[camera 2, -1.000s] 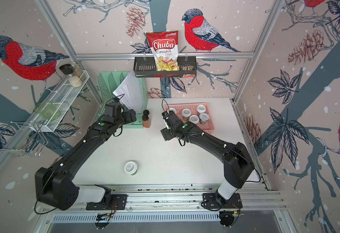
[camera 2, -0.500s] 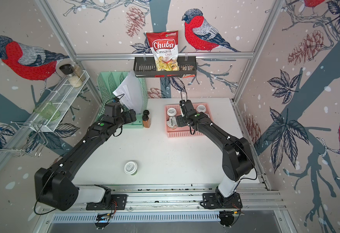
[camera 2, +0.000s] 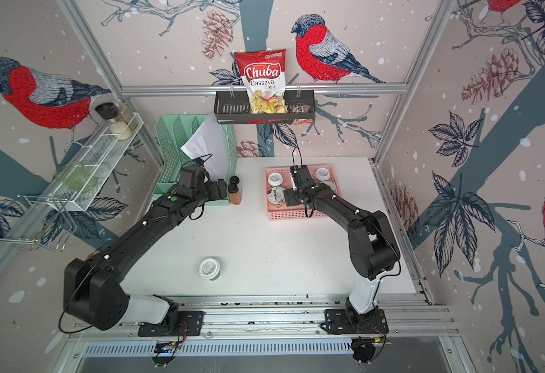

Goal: Put the yogurt in the basket
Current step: Place the yogurt in the basket.

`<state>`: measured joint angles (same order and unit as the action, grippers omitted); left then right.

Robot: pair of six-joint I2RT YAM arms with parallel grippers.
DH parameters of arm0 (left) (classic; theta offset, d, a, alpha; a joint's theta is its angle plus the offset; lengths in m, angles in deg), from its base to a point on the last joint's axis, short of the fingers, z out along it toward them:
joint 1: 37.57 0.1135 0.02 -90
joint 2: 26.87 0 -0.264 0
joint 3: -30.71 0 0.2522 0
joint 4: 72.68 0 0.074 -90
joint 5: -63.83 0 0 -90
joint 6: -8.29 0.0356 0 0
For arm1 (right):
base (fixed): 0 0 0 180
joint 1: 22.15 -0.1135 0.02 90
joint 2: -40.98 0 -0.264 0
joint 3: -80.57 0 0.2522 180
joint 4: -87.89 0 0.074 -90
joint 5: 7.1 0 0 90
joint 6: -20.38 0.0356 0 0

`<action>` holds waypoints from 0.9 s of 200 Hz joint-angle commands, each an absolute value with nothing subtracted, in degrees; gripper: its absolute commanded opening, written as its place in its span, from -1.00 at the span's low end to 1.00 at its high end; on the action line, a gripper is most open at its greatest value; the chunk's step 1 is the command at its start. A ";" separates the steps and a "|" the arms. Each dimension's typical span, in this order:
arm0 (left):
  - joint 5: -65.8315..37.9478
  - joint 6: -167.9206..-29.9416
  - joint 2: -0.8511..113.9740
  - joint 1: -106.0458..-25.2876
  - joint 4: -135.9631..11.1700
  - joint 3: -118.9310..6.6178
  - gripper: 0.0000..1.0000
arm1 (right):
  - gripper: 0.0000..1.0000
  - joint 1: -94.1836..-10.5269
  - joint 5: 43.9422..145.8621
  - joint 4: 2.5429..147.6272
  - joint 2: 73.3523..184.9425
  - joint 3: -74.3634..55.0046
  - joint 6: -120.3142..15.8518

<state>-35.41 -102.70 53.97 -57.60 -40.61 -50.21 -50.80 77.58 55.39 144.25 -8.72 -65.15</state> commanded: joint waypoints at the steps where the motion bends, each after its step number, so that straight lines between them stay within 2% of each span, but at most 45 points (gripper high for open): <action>1: -36.37 -102.18 54.25 -57.70 -41.12 -50.73 0.91 | 0.56 -50.74 78.84 58.33 145.27 -8.34 -65.14; 180: -36.84 -102.09 54.63 -57.68 -41.18 -50.89 0.91 | 0.58 -50.47 78.07 57.79 149.61 -9.12 -65.66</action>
